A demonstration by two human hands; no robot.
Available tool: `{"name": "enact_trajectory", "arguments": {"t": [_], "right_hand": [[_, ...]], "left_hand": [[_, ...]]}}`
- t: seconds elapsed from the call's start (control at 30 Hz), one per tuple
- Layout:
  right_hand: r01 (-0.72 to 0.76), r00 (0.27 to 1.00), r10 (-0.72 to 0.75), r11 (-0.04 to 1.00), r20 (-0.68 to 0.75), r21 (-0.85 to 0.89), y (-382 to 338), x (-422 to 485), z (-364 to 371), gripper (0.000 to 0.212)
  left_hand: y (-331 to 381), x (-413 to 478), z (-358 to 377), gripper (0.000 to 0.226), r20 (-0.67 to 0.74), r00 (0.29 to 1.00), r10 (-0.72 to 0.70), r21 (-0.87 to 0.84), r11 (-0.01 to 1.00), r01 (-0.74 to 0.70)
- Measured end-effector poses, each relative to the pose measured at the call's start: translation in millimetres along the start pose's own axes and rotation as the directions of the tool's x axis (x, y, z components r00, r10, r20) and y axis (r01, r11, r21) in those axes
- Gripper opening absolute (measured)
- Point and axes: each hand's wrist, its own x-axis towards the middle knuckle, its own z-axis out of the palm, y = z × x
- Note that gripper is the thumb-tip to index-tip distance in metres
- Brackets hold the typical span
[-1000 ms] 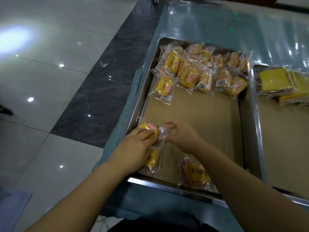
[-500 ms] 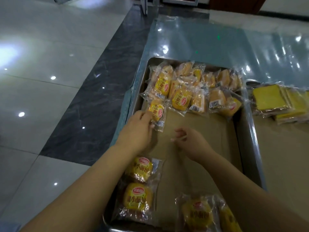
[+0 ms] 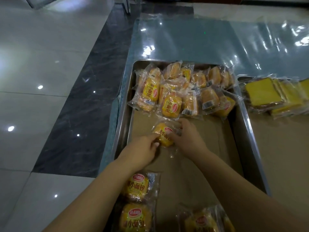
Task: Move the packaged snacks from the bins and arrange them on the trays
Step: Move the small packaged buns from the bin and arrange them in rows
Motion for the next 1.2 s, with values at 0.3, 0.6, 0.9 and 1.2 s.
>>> {"name": "enact_trajectory", "arguments": {"t": [0.3,0.6,0.9,1.2], "right_hand": [[0.006,0.980,0.005,0.998,0.201,-0.057,13.7,-7.1,-38.1,0.044],[-0.008,1.000,0.020,0.880,0.019,-0.476,39.6,-30.2,-85.4,0.055],[0.105,0.993,-0.068,0.863,0.093,-0.495,45.4,-46.2,-53.0,0.060],[-0.047,0.999,0.032,0.798,-0.035,-0.601,60.7,-65.4,-67.9,0.051]], "left_hand": [[4.8,26.7,-14.3,0.028,-0.243,0.968,0.061,-0.043,0.996,-0.074],[25.5,93.4,5.5,0.049,-0.327,0.943,-0.069,-0.039,0.997,0.059],[23.9,88.6,13.9,0.028,-0.260,0.959,-0.115,-0.072,0.992,0.099],[31.1,28.8,36.5,0.047,-0.208,0.978,-0.024,0.304,0.949,0.087]]}}
